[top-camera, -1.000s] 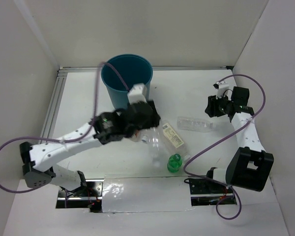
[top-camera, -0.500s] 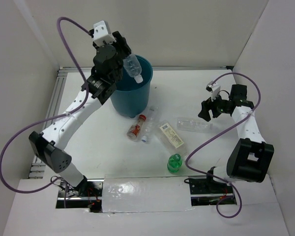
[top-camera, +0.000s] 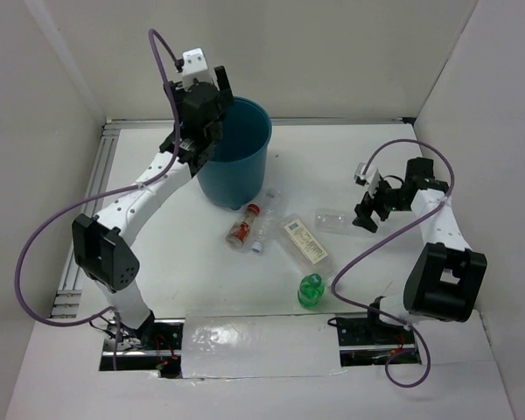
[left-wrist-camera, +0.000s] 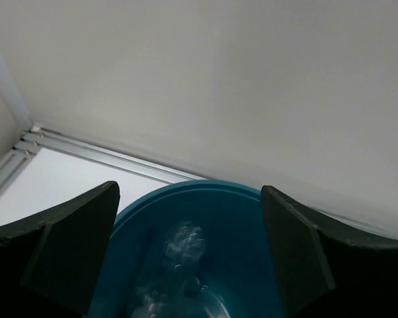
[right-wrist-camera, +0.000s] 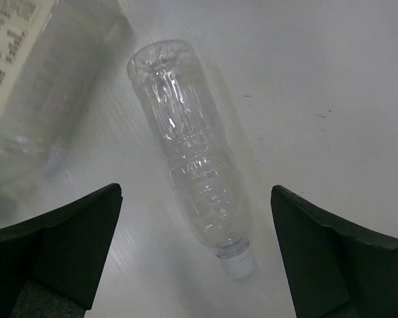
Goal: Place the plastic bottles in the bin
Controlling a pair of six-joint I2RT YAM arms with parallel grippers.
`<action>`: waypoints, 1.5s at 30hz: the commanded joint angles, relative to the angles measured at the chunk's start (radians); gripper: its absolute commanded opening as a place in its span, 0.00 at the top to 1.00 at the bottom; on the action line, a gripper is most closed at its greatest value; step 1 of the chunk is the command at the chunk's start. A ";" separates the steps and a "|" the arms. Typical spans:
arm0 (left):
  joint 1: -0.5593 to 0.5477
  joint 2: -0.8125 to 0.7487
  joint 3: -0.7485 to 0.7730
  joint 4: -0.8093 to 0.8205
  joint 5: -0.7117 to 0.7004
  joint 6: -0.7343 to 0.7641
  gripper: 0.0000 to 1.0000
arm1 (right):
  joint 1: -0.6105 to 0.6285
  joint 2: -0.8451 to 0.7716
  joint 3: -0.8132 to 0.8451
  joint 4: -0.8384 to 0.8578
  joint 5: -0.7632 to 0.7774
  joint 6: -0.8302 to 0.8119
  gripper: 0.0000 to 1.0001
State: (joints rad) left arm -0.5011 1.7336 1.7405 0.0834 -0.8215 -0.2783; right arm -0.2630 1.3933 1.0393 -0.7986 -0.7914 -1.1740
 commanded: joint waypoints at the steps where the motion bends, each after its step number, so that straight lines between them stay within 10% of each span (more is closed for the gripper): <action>1: -0.047 -0.077 -0.016 0.079 0.024 0.146 0.01 | 0.019 0.052 -0.016 -0.097 0.038 -0.312 0.00; 12: -0.349 -0.540 -0.558 -0.099 0.283 0.153 0.01 | 0.246 0.279 -0.005 0.102 0.225 -0.300 0.02; 22: -0.468 -0.617 -0.894 -0.107 0.444 -0.082 0.01 | 0.177 0.319 0.106 0.050 0.180 -0.227 0.65; 29: -0.680 -0.611 -1.034 0.155 0.406 -0.116 0.01 | 0.163 0.240 0.582 -0.148 -0.260 -0.020 0.72; 33: -0.689 -0.719 -1.245 0.375 0.485 -0.128 0.01 | 0.289 0.242 0.720 0.347 -0.434 0.440 0.72; 45: -0.789 -0.813 -1.334 0.349 0.441 -0.112 0.01 | 0.780 0.752 1.447 0.651 -0.269 0.821 0.68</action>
State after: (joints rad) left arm -1.2652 0.9337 0.4046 0.3504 -0.3450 -0.3981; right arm 0.4908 2.0357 2.3821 -0.2291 -1.1061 -0.4942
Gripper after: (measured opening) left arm 0.993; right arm 0.572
